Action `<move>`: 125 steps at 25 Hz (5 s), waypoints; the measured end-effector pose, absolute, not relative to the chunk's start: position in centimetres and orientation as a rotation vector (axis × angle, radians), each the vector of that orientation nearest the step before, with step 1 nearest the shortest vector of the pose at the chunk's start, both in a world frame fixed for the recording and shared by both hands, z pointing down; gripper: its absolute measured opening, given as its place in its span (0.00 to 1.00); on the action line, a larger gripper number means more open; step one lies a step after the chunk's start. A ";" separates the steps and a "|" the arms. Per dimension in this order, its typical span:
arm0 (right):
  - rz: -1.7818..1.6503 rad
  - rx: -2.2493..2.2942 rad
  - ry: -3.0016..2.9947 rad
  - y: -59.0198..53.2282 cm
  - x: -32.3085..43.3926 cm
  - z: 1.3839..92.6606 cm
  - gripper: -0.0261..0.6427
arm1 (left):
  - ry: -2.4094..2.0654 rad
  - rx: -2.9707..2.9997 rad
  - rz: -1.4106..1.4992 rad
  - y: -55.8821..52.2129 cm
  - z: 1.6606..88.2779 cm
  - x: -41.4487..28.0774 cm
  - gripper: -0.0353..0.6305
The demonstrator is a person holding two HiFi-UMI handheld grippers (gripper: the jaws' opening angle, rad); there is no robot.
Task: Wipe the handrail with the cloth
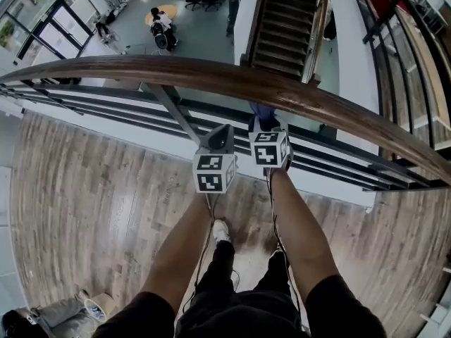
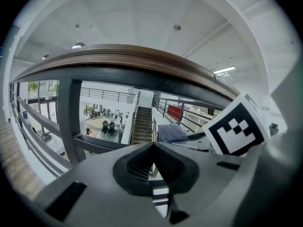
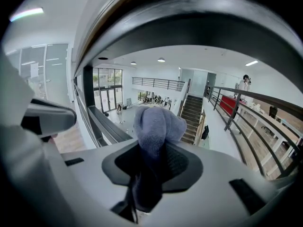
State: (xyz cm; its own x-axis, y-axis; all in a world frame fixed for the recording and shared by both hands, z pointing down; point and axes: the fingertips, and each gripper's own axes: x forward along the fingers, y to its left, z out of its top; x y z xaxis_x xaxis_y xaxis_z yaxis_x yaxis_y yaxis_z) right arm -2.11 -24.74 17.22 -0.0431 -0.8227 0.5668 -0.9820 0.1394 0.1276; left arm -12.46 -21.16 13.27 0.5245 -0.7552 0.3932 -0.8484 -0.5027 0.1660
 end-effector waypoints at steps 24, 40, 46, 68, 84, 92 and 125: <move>0.432 1.831 -1.773 -12.0 27.3 18.1 0.20 | -1.134 2.513 0.444 -13.9 13.8 15.0 0.05; 0.497 1.985 -1.626 -2.1 49.2 17.7 0.20 | -0.903 2.617 0.510 -5.2 14.0 37.4 0.05; 0.517 2.059 -1.561 1.6 56.7 17.7 0.20 | -0.821 2.650 0.531 -2.5 14.1 43.9 0.05; 0.518 2.321 -1.308 11.0 79.2 16.8 0.20 | -0.397 2.770 0.508 5.9 11.4 60.9 0.05; 0.247 2.316 -1.537 8.4 69.2 13.5 0.21 | -0.536 2.734 0.388 3.0 14.1 50.2 0.05; 0.159 2.144 -1.910 2.2 43.9 14.5 0.21 | -0.858 2.579 0.379 -2.6 18.2 30.0 0.05; 0.433 1.645 -2.116 -33.1 -25.9 35.3 0.21 | -1.377 2.177 0.330 -27.5 30.8 -36.0 0.05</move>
